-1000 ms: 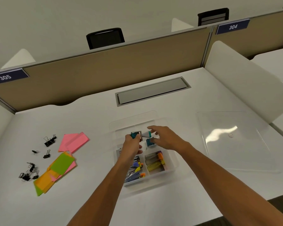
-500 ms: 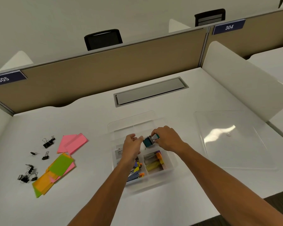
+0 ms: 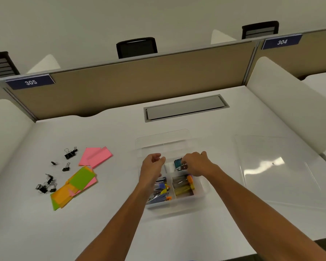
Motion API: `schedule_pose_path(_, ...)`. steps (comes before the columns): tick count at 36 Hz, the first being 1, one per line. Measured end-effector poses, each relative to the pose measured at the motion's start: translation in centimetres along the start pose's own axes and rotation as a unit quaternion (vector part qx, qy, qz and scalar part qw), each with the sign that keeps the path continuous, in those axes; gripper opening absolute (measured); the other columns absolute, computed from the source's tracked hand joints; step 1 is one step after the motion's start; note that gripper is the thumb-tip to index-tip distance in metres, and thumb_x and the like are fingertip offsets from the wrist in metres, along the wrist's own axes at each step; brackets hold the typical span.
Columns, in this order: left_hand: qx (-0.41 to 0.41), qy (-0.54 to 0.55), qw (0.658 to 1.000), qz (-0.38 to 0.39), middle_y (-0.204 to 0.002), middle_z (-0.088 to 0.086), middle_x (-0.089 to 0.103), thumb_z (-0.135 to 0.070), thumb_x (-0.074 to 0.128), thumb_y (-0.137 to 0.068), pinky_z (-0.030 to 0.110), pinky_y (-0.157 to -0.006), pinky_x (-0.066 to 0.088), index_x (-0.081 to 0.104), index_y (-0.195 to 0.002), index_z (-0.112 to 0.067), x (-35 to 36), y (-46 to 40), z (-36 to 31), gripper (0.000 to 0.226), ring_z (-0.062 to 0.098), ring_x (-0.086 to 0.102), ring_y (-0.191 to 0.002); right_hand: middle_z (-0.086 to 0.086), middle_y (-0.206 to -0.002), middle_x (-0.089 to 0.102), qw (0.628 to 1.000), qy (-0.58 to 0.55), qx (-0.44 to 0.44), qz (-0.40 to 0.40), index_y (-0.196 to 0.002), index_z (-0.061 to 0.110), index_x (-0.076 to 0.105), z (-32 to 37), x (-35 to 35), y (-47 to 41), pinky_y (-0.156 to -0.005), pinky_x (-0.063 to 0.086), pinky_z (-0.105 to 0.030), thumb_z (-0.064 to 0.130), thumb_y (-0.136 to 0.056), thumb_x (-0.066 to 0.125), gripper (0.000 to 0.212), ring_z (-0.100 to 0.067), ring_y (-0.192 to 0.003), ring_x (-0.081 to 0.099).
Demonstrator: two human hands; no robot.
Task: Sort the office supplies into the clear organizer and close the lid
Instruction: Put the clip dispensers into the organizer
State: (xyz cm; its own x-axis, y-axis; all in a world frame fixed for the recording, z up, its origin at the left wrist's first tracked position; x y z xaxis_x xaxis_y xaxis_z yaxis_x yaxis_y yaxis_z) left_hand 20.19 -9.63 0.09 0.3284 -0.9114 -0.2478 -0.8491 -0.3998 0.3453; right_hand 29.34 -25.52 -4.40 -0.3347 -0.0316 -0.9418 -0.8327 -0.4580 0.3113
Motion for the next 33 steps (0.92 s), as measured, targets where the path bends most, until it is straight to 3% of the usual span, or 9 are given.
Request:
schedule_pose_path(6, -0.001, 0.008, 1.000, -0.015, -0.120, 0.000, 0.058, -0.027, 0.057, -0.096, 0.028, -0.078, 0.053, 0.055, -0.125, -0.020, -1.7, 0.8, 0.3, 0.030, 0.016, 0.057, -0.105, 0.004, -0.127, 0.063, 0.999, -0.036, -0.019, -0.035, -0.128, 0.033, 0.058, 1.4, -0.8, 0.4, -0.092, 0.030, -0.040, 0.017, -0.089, 0.059, 0.042, -0.023, -0.112, 0.056)
schedule_pose_path(16, 0.002, 0.021, 0.999, -0.038, -0.120, 0.001, 0.060, -0.022, 0.057, -0.096, 0.033, -0.085, 0.054, 0.057, -0.124, -0.019, -4.3, 2.6, 0.8, 0.029, 0.019, 0.057, -0.109, 0.010, -0.125, 0.066, 0.972, -0.204, -0.077, -0.093, -0.122, 0.030, 0.064, 6.5, -2.6, 0.8, -0.107, 0.039, -0.043, 0.006, -0.093, 0.051, 0.041, -0.018, -0.119, 0.054)
schedule_pose_path(20, -0.001, 0.033, 0.998, -0.051, -0.118, 0.002, 0.061, -0.022, 0.058, -0.094, 0.035, -0.086, 0.055, 0.058, -0.122, -0.019, -5.7, 3.2, 1.5, 0.028, 0.017, 0.058, -0.107, 0.009, -0.125, 0.066, 0.959, -0.242, -0.113, -0.091, -0.122, 0.028, 0.064, 8.9, -2.9, 1.2, -0.109, 0.037, -0.039, 0.010, -0.096, 0.051, 0.035, -0.015, -0.119, 0.053)
schedule_pose_path(24, 0.001, 0.030, 0.997, -0.072, -0.118, -0.001, 0.061, -0.023, 0.058, -0.094, 0.024, -0.071, 0.052, 0.058, -0.123, -0.020, -7.4, 3.9, 2.3, 0.029, 0.015, 0.058, -0.107, 0.008, -0.124, 0.066, 0.951, -0.258, -0.149, -0.078, -0.123, 0.025, 0.065, 11.3, -2.7, 1.5, -0.097, 0.036, -0.024, 0.012, -0.096, 0.052, 0.033, -0.012, -0.117, 0.054)
schedule_pose_path(26, -0.002, 0.031, 0.996, -0.088, -0.119, -0.001, 0.061, -0.024, 0.059, -0.095, 0.025, -0.073, 0.051, 0.058, -0.123, -0.020, -8.6, 4.3, 2.8, 0.028, 0.016, 0.058, -0.108, 0.006, -0.124, 0.066, 0.951, -0.252, -0.168, -0.067, -0.124, 0.024, 0.065, 12.7, -2.5, 1.5, -0.095, 0.035, -0.021, 0.012, -0.097, 0.053, 0.032, -0.012, -0.117, 0.054)
schedule_pose_path(33, -0.013, 0.053, 0.990, -0.131, -0.118, -0.002, 0.061, -0.025, 0.058, -0.094, 0.029, -0.076, 0.051, 0.060, -0.118, -0.022, -12.3, 5.3, 4.4, 0.024, 0.014, 0.057, -0.107, 0.007, -0.128, 0.064, 0.945, -0.255, -0.199, -0.044, -0.125, 0.027, 0.064, 16.4, -1.6, 1.3, -0.103, 0.038, -0.027, 0.016, -0.099, 0.052, 0.030, -0.012, -0.120, 0.054)
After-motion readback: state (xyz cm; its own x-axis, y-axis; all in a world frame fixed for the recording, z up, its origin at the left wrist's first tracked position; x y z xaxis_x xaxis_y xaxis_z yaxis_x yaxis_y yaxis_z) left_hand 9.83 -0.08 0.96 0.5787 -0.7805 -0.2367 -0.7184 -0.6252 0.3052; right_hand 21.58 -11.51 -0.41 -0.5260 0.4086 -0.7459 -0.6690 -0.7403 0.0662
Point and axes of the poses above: each hand's wrist, its own y-axis away from the middle knuckle, its own x-axis out of the palm, z = x × y, the point moved 6 cm from there along -y, towards the middle knuckle
